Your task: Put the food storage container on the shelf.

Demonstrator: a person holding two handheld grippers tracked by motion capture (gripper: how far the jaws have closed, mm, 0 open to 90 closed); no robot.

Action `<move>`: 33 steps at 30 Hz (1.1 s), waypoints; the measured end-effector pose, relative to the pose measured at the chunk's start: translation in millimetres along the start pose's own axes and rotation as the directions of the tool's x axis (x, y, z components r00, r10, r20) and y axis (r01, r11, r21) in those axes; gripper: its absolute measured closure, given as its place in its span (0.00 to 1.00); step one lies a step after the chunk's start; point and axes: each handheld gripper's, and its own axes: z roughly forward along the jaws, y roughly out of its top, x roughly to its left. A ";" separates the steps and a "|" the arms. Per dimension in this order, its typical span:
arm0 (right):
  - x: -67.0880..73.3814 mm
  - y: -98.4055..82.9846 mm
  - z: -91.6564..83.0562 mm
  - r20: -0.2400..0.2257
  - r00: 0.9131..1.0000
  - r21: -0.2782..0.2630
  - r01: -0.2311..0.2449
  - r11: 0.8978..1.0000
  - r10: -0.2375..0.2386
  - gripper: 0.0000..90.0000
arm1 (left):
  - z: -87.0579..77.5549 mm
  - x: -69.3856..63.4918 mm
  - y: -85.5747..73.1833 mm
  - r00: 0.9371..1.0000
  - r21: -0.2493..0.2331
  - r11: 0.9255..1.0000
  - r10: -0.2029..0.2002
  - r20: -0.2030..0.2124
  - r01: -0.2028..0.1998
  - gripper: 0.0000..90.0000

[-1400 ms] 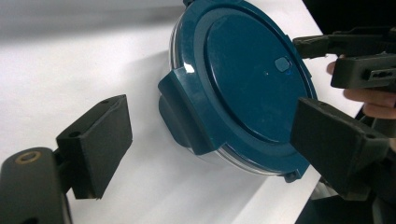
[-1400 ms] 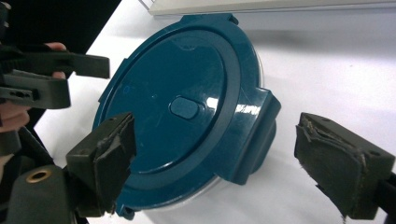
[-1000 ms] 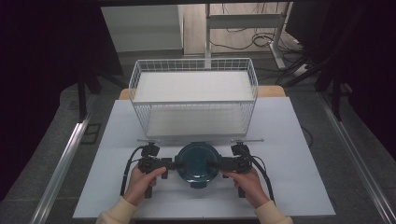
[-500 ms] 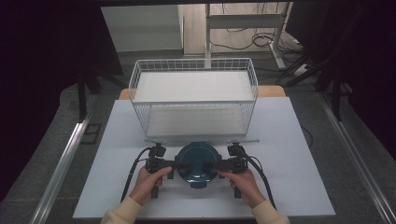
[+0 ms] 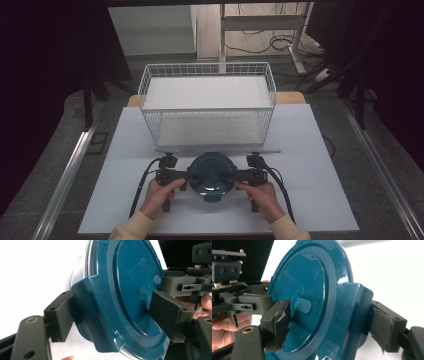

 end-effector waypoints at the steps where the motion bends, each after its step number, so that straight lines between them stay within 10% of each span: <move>1: 0.7 -0.2 -0.7 -0.001 1.000 -0.004 -0.009 1.000 0.009 0.29 | -0.3 -1.2 -0.4 1.000 -0.003 1.000 -0.001 -0.006 0.001 0.26; 33: 12.4 -7.6 -15.5 0.014 0.998 -0.082 0.067 0.994 -0.066 0.36 | -15.0 -16.8 -8.8 0.999 -0.074 0.997 0.007 -0.032 -0.009 0.37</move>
